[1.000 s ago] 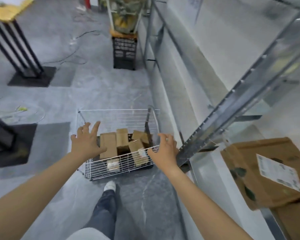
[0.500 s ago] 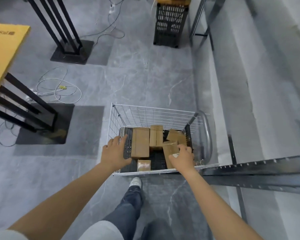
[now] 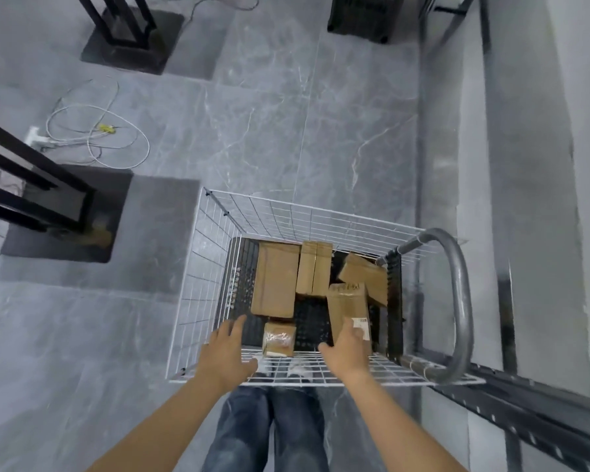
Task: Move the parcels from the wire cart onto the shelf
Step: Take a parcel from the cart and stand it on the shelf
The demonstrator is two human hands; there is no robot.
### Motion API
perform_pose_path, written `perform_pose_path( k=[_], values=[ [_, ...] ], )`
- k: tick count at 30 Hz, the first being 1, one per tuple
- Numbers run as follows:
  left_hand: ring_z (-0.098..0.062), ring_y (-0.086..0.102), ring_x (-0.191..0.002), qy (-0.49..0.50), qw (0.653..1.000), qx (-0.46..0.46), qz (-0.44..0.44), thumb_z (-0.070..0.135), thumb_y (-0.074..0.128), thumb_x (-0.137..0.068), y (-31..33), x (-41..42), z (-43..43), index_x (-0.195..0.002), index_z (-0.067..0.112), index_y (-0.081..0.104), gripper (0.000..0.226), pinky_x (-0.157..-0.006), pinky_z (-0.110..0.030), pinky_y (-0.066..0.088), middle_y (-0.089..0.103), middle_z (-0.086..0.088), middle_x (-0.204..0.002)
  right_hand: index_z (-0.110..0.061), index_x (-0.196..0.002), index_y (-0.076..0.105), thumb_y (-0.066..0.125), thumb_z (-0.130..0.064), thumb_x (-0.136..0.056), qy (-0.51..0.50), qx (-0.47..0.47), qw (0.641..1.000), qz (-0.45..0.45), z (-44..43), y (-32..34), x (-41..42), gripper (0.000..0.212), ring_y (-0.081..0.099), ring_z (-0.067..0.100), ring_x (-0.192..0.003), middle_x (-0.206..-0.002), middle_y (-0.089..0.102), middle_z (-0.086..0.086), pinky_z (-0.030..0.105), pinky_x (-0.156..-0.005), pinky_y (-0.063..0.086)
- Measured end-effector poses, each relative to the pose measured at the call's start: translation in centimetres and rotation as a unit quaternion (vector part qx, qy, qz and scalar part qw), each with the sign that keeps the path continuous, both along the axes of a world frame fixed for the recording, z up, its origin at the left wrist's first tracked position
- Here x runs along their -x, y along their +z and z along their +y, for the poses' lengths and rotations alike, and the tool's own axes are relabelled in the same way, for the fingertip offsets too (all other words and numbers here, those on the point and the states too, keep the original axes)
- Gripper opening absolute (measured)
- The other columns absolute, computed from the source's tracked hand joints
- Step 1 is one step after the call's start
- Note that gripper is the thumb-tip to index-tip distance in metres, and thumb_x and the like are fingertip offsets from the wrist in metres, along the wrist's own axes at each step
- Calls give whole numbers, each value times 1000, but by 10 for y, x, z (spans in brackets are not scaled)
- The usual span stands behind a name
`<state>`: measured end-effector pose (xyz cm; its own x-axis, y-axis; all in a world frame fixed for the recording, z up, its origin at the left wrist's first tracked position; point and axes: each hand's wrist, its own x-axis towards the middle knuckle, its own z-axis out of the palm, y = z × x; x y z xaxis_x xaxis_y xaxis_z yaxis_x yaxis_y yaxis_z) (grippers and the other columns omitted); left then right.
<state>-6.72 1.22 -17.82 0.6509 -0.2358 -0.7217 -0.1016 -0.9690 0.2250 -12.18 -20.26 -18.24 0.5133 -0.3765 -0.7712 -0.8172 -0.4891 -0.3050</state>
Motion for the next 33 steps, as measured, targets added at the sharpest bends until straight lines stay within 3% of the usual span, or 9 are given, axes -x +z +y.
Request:
perform_pose_path(
  k=[7,13,18,20,22,24,26,29,33],
  values=[
    [-24,30,-136,68,996,30,40,42,53,-89,-90,5,-21,-149,19,12,77,-106,-35,34,19,-6,-152,-13,-141,32,61,-30,-84,5,-105,990,95,1,-113,-14,66,53,30,-114,-128,54,11,35,-96,47],
    [-31,34,-133,132,983,-6,128,43,56,-87,-166,10,-17,-148,15,15,78,-107,-42,35,26,-14,-149,-8,-151,14,51,-23,-95,19,-150,974,168,2,-167,-29,69,41,30,-130,-148,35,12,25,-90,36],
    [-33,41,-128,165,971,5,175,51,60,-79,-211,-8,-17,-148,12,15,91,-105,-40,36,38,-18,-142,-5,-152,3,50,-17,-95,-6,-165,964,207,12,-212,-34,75,36,32,-134,-152,27,16,33,-103,36],
    [-33,46,-123,201,960,13,194,54,56,-69,-228,-16,-19,-145,10,20,96,-101,-40,40,45,-18,-137,-2,-150,8,50,-15,-94,-32,-164,962,216,18,-223,-38,71,37,33,-133,-150,29,17,37,-106,38],
    [-32,46,-123,239,946,24,218,48,56,-75,-242,-19,-23,-146,9,18,89,-99,-37,41,45,-17,-139,-2,-149,13,49,-16,-96,-54,-175,957,225,25,-233,-40,66,35,32,-137,-152,28,17,40,-111,34],
    [-31,43,-127,274,929,28,247,38,56,-84,-256,-16,-30,-149,9,10,84,-97,-33,40,39,-16,-143,-7,-153,0,53,-17,-94,-61,-205,946,244,33,-241,-41,79,26,31,-142,-157,17,14,40,-115,29],
    [-29,48,-120,312,907,46,279,30,61,-80,-261,-13,-38,-148,10,8,89,-91,-33,41,45,-14,-136,-11,-153,-6,56,-9,-89,-51,-217,942,250,39,-246,-42,89,25,32,-141,-158,14,13,42,-110,35],
    [-19,49,-102,387,868,97,294,25,64,-61,-265,-9,-46,-138,7,22,89,-86,-28,40,50,-7,-112,-13,-152,5,55,3,-84,-81,-236,936,249,46,-248,-39,86,32,32,-136,-152,27,13,44,-98,40],
    [-20,55,-103,384,881,83,264,30,62,-56,-263,-11,-42,-120,8,45,70,-86,-28,45,56,-6,-118,-10,-151,10,61,1,-83,-85,-235,944,214,44,-239,-46,86,42,29,-127,-143,40,16,37,-93,42]
  ],
)
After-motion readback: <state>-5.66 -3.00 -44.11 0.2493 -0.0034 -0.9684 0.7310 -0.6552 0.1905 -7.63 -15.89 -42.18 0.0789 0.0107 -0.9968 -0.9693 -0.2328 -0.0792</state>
